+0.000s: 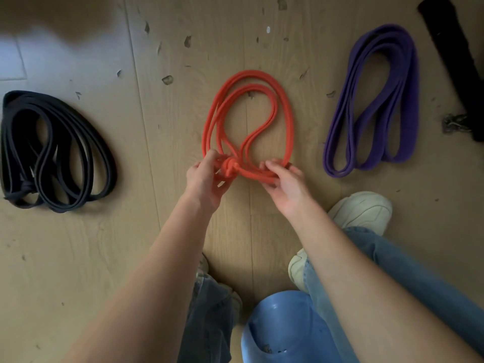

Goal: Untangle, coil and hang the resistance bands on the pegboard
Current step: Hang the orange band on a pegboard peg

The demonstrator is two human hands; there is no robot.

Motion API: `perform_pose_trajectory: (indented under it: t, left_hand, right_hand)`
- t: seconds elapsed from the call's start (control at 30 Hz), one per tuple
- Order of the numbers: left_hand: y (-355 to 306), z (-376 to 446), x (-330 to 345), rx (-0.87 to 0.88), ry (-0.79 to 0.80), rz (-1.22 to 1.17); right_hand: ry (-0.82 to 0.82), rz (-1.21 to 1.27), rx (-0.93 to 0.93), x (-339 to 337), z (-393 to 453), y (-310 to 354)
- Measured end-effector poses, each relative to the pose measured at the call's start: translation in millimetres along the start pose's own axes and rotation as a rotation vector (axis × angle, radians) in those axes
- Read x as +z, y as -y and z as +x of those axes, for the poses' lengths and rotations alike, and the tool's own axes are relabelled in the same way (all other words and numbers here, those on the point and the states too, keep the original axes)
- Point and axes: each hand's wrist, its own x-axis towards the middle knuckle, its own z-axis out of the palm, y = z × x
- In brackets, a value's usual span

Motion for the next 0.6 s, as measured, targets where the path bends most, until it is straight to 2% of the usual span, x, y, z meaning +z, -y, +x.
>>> perform_pose_trajectory:
  t: [0.13, 0.23, 0.37, 0.43, 0.5, 0.6]
  left_hand:
    - [-10.7, -0.9, -6.6, -0.017, -0.039, -0.062]
    - [-24.8, -15.1, -6.2, -0.017, -0.069, -0.202]
    - [-65.0, -61.3, 0.4, 0.106, -0.064, -0.204]
    - [-96.8, -102.4, 0.3, 0.198, -0.04, -0.096]
    - [-130.4, -154.7, -4.6, 0.296, 0.007, 0.123]
    - [-181.1, -253.1, -17.0, 0.38, 0.13, 0.394]
  right_hand:
    - [-0.095, -0.098, -0.082, 1.9, -8.3, 5.3]
    - [-0.167, -0.331, -0.236, 12.2, -27.5, 13.3]
    - [-0.285, -0.889, -0.685, 25.0, -75.9, 52.0]
    - [-0.27, -1.178, -0.882, 35.6, -110.5, 81.6]
    - [-0.201, -1.396, -0.98, 50.1, -158.8, 109.4]
    - [0.021, -1.598, -1.198, 76.6, -261.4, 140.8]
